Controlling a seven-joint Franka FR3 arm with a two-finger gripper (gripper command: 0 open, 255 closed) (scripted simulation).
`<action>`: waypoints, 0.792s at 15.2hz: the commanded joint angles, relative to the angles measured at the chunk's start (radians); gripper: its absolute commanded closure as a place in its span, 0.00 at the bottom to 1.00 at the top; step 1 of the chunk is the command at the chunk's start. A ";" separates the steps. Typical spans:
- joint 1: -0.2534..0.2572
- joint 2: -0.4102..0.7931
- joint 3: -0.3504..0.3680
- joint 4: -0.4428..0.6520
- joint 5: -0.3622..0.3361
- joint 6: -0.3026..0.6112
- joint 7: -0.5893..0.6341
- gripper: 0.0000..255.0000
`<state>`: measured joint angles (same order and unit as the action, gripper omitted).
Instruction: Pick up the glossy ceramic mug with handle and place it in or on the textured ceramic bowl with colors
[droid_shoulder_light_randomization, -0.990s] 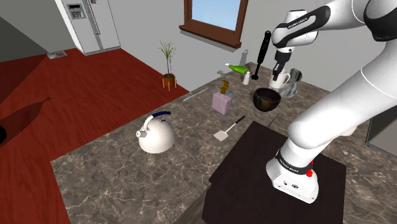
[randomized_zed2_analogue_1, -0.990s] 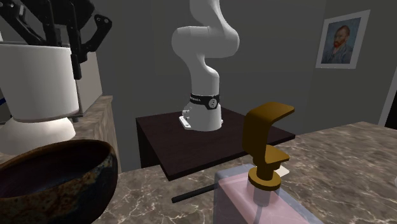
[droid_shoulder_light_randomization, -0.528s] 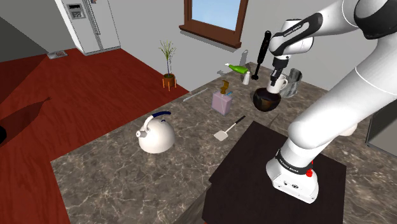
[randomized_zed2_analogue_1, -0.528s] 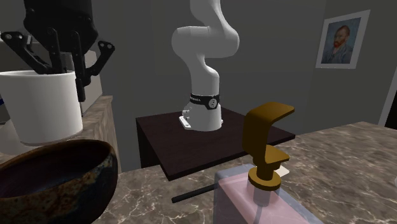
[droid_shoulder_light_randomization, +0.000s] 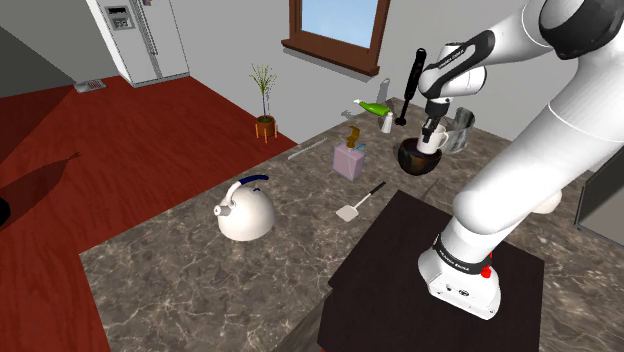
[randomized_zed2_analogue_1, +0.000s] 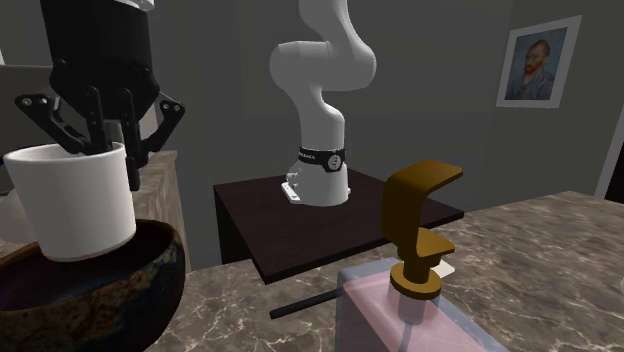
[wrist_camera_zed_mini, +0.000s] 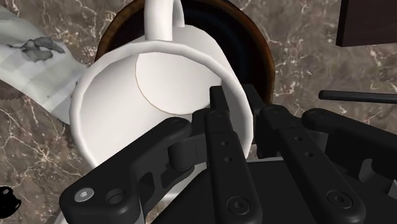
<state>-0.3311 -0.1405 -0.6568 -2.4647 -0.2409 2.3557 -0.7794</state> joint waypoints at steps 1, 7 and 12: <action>0.000 0.001 0.000 -0.001 0.001 0.003 0.000 1.00; 0.000 0.001 0.000 -0.001 0.001 0.003 0.000 0.00; -0.001 -0.028 0.008 0.012 -0.013 -0.037 0.012 0.00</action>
<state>-0.3320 -0.1550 -0.6524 -2.4617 -0.2487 2.3406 -0.7722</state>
